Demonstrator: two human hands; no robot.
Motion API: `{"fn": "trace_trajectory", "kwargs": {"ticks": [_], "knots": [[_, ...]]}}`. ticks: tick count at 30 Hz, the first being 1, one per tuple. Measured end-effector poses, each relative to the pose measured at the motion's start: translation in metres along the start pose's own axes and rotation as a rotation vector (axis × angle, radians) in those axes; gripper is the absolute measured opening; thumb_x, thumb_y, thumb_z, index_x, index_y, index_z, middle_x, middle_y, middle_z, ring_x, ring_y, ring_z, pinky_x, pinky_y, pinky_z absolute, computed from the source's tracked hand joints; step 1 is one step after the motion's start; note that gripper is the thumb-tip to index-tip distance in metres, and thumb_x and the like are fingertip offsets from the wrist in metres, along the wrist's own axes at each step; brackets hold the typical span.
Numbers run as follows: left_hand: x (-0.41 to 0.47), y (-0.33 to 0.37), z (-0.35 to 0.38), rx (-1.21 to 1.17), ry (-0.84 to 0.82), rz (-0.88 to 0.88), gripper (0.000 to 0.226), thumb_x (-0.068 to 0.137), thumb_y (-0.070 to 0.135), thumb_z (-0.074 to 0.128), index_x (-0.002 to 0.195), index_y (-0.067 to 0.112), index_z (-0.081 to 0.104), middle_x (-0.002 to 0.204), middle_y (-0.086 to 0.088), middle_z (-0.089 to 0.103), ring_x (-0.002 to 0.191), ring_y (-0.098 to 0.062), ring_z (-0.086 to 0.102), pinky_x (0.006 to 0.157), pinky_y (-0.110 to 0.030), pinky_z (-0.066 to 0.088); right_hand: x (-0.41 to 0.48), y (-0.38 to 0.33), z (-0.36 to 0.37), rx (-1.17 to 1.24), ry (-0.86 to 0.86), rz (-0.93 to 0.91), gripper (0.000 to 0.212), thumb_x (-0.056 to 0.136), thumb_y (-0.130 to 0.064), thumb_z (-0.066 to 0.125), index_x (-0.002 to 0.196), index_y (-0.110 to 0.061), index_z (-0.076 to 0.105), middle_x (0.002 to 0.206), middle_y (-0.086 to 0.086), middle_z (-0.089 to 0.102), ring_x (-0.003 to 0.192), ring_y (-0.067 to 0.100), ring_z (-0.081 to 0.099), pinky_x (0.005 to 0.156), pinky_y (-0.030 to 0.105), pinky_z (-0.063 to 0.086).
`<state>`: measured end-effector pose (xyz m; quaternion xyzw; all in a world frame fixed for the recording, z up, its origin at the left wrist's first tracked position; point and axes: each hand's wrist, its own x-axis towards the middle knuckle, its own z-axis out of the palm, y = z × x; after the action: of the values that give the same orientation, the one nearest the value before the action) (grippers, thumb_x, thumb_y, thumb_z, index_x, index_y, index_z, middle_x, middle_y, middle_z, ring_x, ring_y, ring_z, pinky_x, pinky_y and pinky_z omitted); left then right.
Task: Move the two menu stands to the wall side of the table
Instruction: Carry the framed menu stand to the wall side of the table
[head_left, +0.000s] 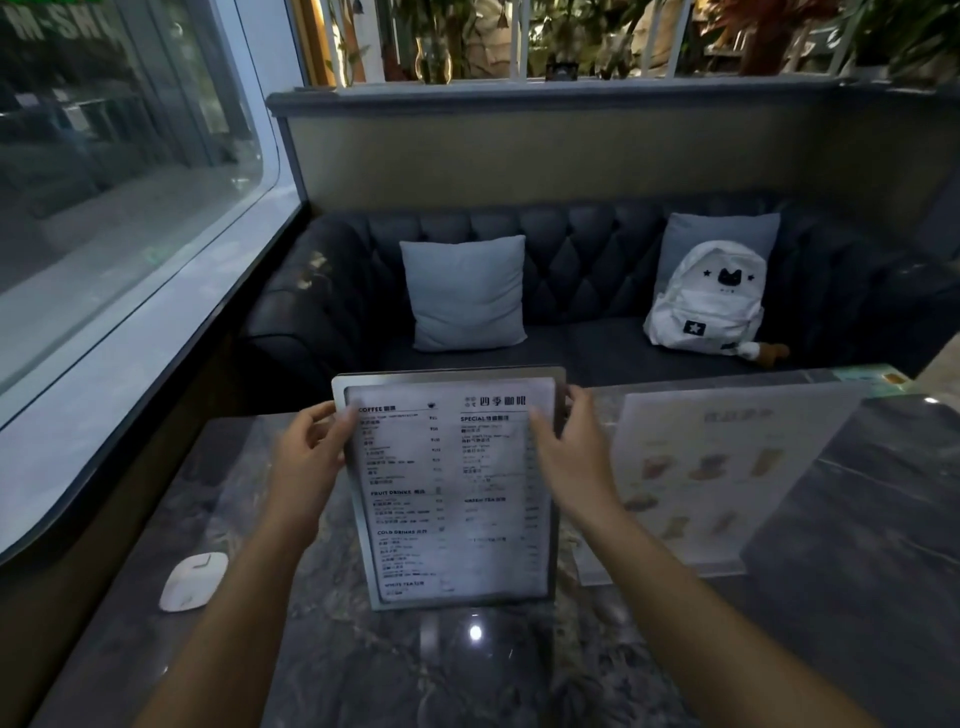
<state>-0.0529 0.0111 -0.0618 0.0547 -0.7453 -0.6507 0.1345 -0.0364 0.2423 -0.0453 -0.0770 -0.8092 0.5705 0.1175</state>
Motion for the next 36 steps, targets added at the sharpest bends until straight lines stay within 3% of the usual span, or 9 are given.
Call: {"fn": "trace_trajectory", "kwargs": {"ticks": [4,7,10,13,18,23,27,36], "knots": [[-0.006,-0.019,-0.003,-0.097,-0.024,-0.055,0.028,0.090,0.030,0.052,0.109,0.011,0.058,0.098,-0.004,0.066,0.091,-0.017,0.062,0.073,-0.032,0.050,-0.018,0.034,0.012,0.101,0.014,0.078,0.032,0.089,-0.042,0.046,0.117,-0.029,0.042,0.114,-0.003,0.058,0.101,0.016,0.058,0.087,0.044,0.051],[-0.011,-0.036,-0.004,-0.115,-0.036,-0.112,0.029,0.092,0.026,0.049,0.112,0.006,0.058,0.096,-0.006,0.066,0.090,-0.021,0.062,0.077,-0.036,0.050,-0.027,0.053,0.019,0.174,0.046,0.124,0.030,0.088,-0.047,0.045,0.113,-0.030,0.048,0.108,-0.005,0.061,0.097,0.014,0.060,0.080,0.037,0.053],[-0.018,-0.050,-0.004,-0.088,-0.046,-0.116,0.022,0.091,0.023,0.050,0.103,0.010,0.063,0.087,0.002,0.070,0.081,-0.013,0.064,0.069,-0.028,0.051,-0.030,0.065,0.023,0.219,0.094,0.174,0.021,0.089,-0.047,0.044,0.106,-0.036,0.050,0.099,-0.012,0.061,0.090,0.007,0.059,0.071,0.028,0.050],[-0.022,-0.059,-0.003,-0.043,-0.055,-0.082,0.014,0.090,0.020,0.051,0.089,0.021,0.065,0.075,0.014,0.074,0.072,0.002,0.066,0.057,-0.010,0.050,-0.028,0.074,0.024,0.217,0.141,0.187,0.020,0.091,-0.041,0.043,0.106,-0.033,0.052,0.093,-0.018,0.058,0.086,0.001,0.056,0.064,0.021,0.045],[-0.022,-0.065,-0.003,-0.043,-0.049,-0.056,0.014,0.089,0.017,0.052,0.089,0.019,0.066,0.077,0.013,0.073,0.075,0.001,0.066,0.059,-0.007,0.049,-0.018,0.085,0.023,0.191,0.167,0.190,0.009,0.092,-0.032,0.045,0.093,-0.033,0.055,0.091,-0.011,0.061,0.086,0.008,0.059,0.071,0.029,0.050],[-0.018,-0.064,-0.008,-0.036,-0.088,-0.025,0.013,0.087,0.011,0.055,0.090,0.012,0.068,0.078,0.011,0.074,0.078,-0.005,0.068,0.063,-0.010,0.051,-0.012,0.086,0.023,0.263,0.214,0.240,0.016,0.089,-0.027,0.052,0.078,-0.036,0.059,0.088,-0.008,0.066,0.084,0.012,0.063,0.072,0.031,0.053],[-0.020,-0.059,-0.010,-0.023,-0.061,0.004,0.017,0.086,0.004,0.055,0.083,0.014,0.069,0.073,0.014,0.074,0.072,-0.003,0.067,0.063,-0.012,0.052,-0.010,0.083,0.018,0.303,0.179,0.267,0.009,0.086,-0.023,0.056,0.082,-0.025,0.065,0.089,0.001,0.069,0.085,0.019,0.065,0.078,0.041,0.056],[-0.051,-0.056,-0.056,-0.011,0.098,-0.017,0.016,0.083,0.003,0.058,0.085,0.013,0.069,0.069,0.019,0.073,0.069,0.002,0.067,0.061,-0.008,0.051,-0.033,0.060,0.031,0.312,-0.038,0.185,0.012,0.085,-0.013,0.057,0.079,-0.022,0.063,0.085,0.001,0.067,0.082,0.014,0.062,0.072,0.029,0.051]]}}
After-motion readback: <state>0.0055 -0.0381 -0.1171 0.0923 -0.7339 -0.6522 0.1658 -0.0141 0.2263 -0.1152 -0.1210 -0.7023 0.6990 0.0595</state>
